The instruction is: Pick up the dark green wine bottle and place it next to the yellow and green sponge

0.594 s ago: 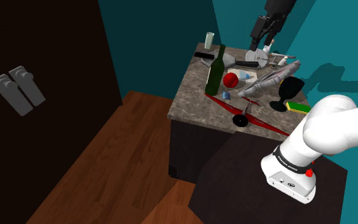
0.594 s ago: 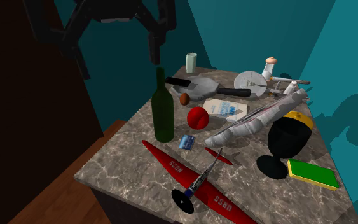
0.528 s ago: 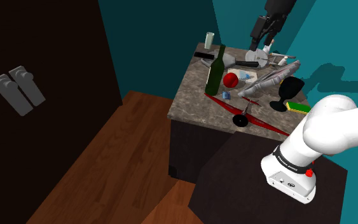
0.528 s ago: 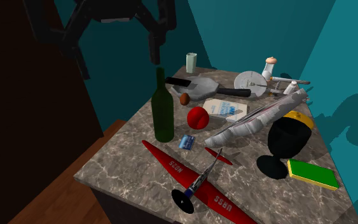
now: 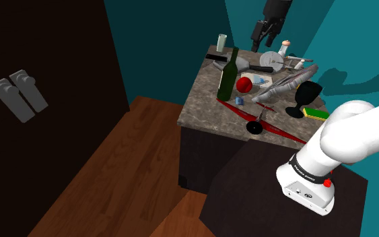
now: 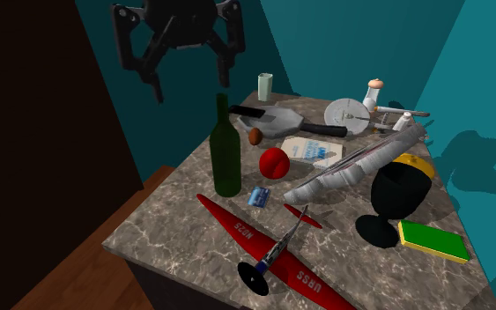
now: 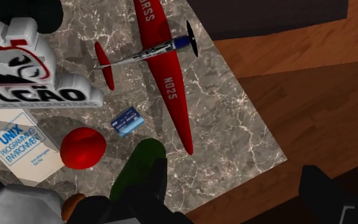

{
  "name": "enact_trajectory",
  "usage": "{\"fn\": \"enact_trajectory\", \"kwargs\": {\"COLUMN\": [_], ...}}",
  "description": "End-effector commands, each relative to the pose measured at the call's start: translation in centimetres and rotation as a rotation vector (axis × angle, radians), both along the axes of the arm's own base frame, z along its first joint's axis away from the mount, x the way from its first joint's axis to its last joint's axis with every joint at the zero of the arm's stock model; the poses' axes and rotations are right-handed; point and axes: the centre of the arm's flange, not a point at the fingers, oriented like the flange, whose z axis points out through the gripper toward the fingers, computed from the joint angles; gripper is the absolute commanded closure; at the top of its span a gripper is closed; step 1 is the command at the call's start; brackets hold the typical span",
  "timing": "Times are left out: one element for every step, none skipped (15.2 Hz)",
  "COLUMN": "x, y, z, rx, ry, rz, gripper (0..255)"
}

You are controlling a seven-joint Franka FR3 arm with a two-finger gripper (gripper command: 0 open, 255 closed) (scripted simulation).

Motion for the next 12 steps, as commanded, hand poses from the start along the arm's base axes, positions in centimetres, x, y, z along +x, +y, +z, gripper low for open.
{"fn": "enact_trajectory", "kwargs": {"x": [1.8,2.8,3.8,4.8,5.7,6.7,7.7,8.7,9.6,10.6,11.6,12.6], "y": [-1.8,-2.5,-3.3,-4.1,-4.9,-5.7,-6.5,-7.3,-8.0,-8.8,-9.6,-10.4], "z": [-1.0,-1.4,-1.9,-2.3,-2.8,-3.2,-3.7,-4.1,-4.6,-5.0,-5.5,-5.9], "rx": [-0.005,-0.006,-0.008,-0.01,-0.011,-0.013,-0.015,-0.017,-0.018,-0.02,-0.022,-0.024], "ry": [0.005,0.007,0.01,0.012,0.015,0.017,0.02,0.022,0.025,0.027,0.03,0.032], "rz": [0.005,0.008,0.01,0.012,0.015,0.017,0.02,0.022,0.024,0.027,0.029,0.031], "gripper": [0,0,0,0,0,0,0,0,0,0,0,0]}}
